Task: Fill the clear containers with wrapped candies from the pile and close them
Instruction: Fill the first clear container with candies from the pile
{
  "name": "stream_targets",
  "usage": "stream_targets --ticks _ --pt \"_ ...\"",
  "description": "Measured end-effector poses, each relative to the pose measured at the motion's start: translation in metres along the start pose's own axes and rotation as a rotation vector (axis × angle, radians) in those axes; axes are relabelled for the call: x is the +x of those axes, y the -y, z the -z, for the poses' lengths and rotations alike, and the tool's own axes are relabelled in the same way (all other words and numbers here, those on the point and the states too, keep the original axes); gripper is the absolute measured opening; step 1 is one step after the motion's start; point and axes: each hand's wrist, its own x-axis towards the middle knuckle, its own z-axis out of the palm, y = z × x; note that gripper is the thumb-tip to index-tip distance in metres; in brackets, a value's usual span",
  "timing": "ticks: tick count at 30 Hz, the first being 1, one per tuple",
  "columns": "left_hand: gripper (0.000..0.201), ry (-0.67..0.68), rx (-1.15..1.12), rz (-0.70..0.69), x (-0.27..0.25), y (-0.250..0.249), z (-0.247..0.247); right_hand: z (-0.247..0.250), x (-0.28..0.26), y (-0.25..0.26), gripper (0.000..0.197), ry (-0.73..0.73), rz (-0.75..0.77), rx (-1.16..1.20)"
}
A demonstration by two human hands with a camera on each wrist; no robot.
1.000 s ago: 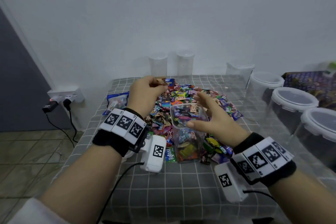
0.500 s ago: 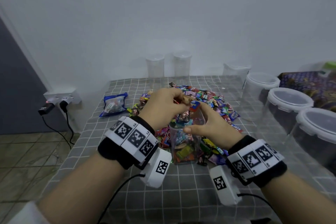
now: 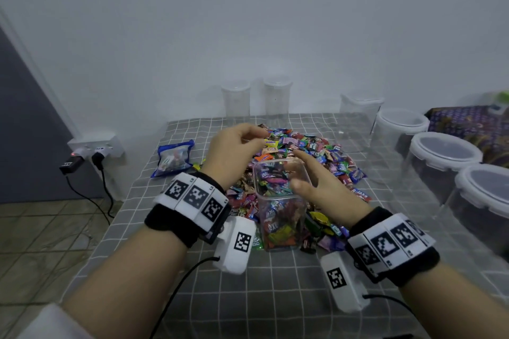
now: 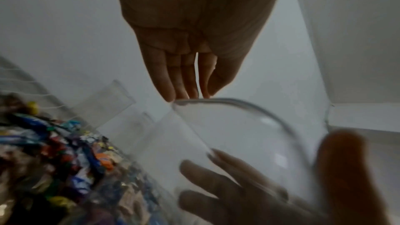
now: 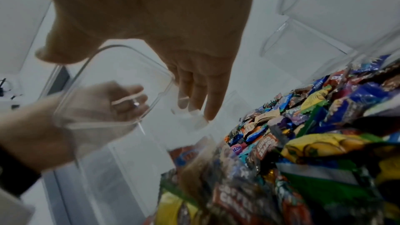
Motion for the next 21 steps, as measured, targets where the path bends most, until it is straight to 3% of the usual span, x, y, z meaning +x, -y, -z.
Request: stream_targets --ticks 3,6,8,13,17,19,21 --pt "0.012 -0.015 0.147 0.089 0.012 0.021 0.004 0.009 0.015 -0.003 0.096 -0.078 -0.127 0.101" --pt "0.041 0.127 0.446 0.187 0.021 0.047 0.003 0.019 0.026 0.0 0.066 -0.073 -0.165 -0.087" --pt "0.063 0.263 0.632 0.226 0.025 0.058 -0.002 0.027 0.039 -0.005 0.06 -0.029 -0.168 -0.356" --pt "0.088 0.541 0.889 0.228 0.036 0.079 -0.016 0.032 0.08 -0.028 0.081 0.128 -0.257 -0.817" --pt "0.098 0.611 0.943 0.249 0.039 0.081 -0.024 0.029 0.109 -0.06 0.111 0.323 -0.31 -0.954" --pt "0.098 0.646 0.927 0.24 0.038 0.079 -0.026 0.026 0.12 -0.08 0.103 0.352 -0.314 -0.998" --pt "0.088 0.687 0.923 0.202 0.043 0.084 -0.03 0.019 0.115 -0.069 0.089 0.351 -0.277 -1.07"
